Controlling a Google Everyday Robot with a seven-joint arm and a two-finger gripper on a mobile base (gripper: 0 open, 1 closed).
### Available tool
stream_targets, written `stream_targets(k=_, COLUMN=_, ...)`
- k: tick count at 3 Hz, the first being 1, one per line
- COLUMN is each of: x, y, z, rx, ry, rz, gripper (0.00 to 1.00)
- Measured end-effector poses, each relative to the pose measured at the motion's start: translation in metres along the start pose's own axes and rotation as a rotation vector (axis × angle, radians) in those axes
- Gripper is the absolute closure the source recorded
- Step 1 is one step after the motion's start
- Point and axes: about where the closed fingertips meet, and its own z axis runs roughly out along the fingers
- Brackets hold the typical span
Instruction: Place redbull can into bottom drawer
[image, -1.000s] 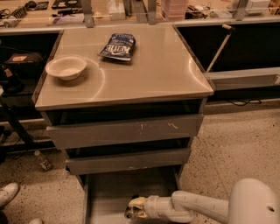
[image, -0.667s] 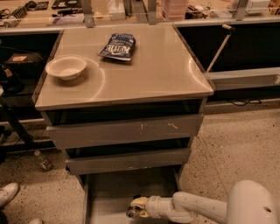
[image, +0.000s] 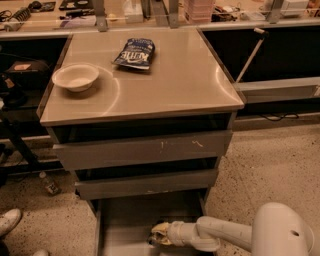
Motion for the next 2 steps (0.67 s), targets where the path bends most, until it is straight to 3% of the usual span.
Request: stream_targets(k=2, x=-0.0186, y=-0.0185, z=0.0092, rx=0.049, ry=-0.041, rz=0.021, gripper=1.0)
